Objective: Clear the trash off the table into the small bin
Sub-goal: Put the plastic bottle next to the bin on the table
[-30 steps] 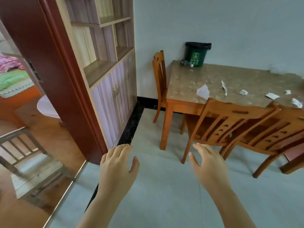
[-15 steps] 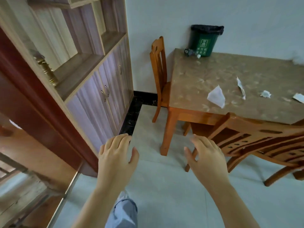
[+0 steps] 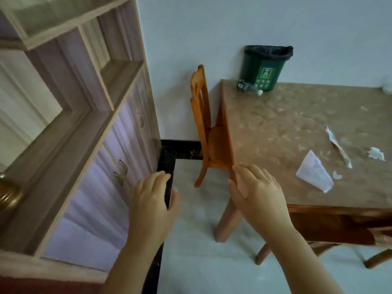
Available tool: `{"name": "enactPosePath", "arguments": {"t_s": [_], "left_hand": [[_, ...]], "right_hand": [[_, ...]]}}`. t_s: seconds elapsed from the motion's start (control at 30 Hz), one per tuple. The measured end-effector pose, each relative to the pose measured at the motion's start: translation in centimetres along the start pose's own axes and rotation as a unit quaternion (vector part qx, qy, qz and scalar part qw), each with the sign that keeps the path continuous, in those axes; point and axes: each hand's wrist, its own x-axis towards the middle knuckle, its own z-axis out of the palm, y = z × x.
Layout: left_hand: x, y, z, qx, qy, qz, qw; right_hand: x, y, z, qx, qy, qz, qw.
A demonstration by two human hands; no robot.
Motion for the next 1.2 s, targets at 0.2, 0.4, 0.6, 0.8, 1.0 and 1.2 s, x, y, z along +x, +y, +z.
{"name": "enactPosePath", "arguments": {"t_s": [0.2, 0.4, 0.6, 0.8, 1.0, 1.2], "left_hand": [[8.2, -1.3, 4.8, -0.021, -0.034, 0.048, 0.998], [18.9, -2.8, 10.0, -0.020, -0.051, 0.060, 0.997], [30.5, -2.0, 13.6, -0.014, -0.042, 0.090, 0.995], [37.4, -1.9, 18.1, -0.016, -0.050, 0.082, 0.995], [43.4, -2.0, 23.3, -0.036, -0.112, 0.122, 0.986], [51.6, -2.1, 29.2, -0.081, -0.148, 0.180, 0.969]], "right_hand": [[6.2, 4.7, 3.5, -0.033, -0.045, 0.093, 0.994], [16.5, 7.9, 8.2, -0.005, -0.037, 0.122, 0.992], [27.4, 11.4, 10.5, 0.009, -0.011, 0.131, 0.991], [34.4, 15.2, 12.2, -0.001, -0.010, 0.148, 0.989], [37.8, 18.6, 13.9, -0.021, -0.025, 0.228, 0.973], [42.2, 20.9, 15.5, -0.058, -0.008, 0.327, 0.943]]}}
